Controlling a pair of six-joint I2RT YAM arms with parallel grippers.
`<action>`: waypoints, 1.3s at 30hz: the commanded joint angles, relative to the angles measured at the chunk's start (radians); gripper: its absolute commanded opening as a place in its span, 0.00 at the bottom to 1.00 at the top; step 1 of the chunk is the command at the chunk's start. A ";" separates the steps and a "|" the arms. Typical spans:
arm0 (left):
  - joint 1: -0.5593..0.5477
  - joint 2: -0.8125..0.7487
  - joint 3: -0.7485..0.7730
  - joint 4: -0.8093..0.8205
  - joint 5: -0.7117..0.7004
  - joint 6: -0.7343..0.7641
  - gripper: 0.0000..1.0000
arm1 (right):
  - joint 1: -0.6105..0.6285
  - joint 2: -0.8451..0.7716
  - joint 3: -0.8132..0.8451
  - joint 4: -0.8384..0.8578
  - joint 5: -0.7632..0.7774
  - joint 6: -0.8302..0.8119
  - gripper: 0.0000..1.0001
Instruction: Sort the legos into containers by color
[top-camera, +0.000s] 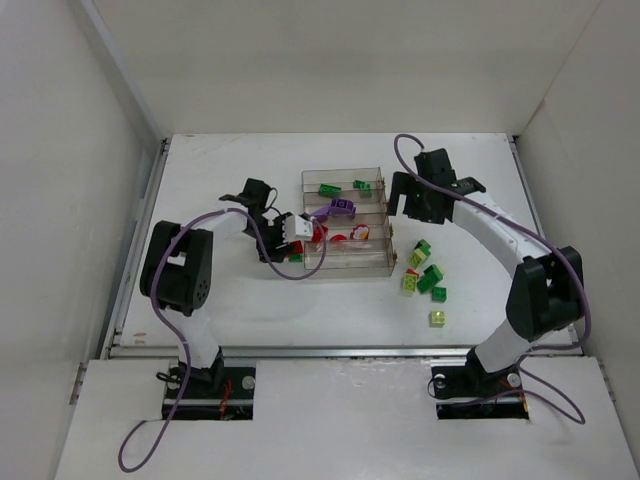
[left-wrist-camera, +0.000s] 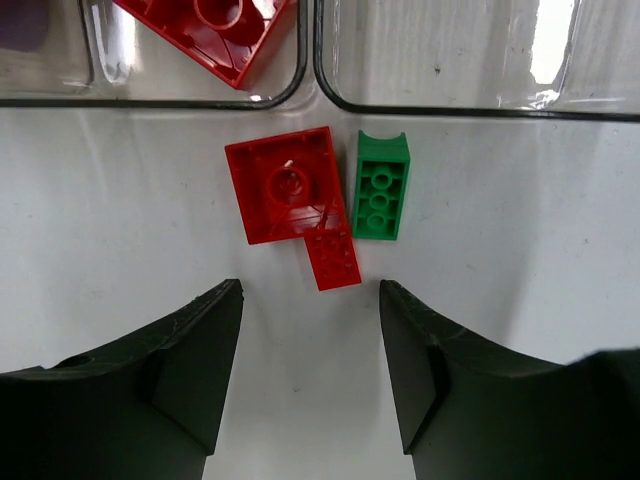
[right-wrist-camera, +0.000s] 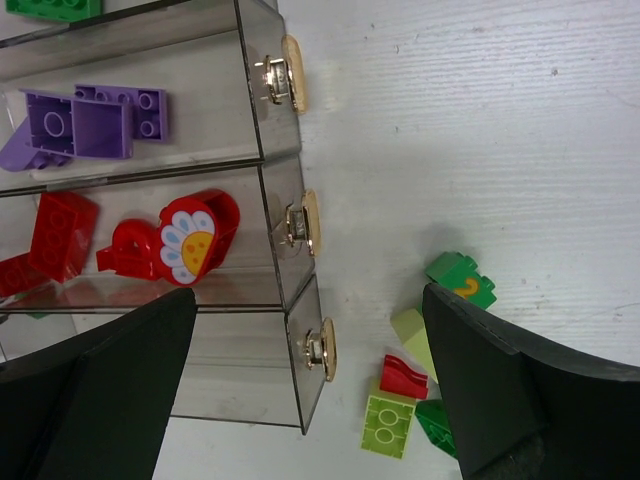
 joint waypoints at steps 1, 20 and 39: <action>-0.020 0.017 0.037 -0.018 -0.003 -0.035 0.54 | -0.007 0.018 0.059 0.015 0.006 -0.012 1.00; -0.028 0.036 0.048 -0.042 -0.012 -0.053 0.00 | -0.007 0.036 0.096 0.005 0.015 -0.012 1.00; -0.094 -0.020 0.255 0.117 0.103 -0.363 0.13 | -0.007 0.004 0.063 0.015 0.024 -0.012 1.00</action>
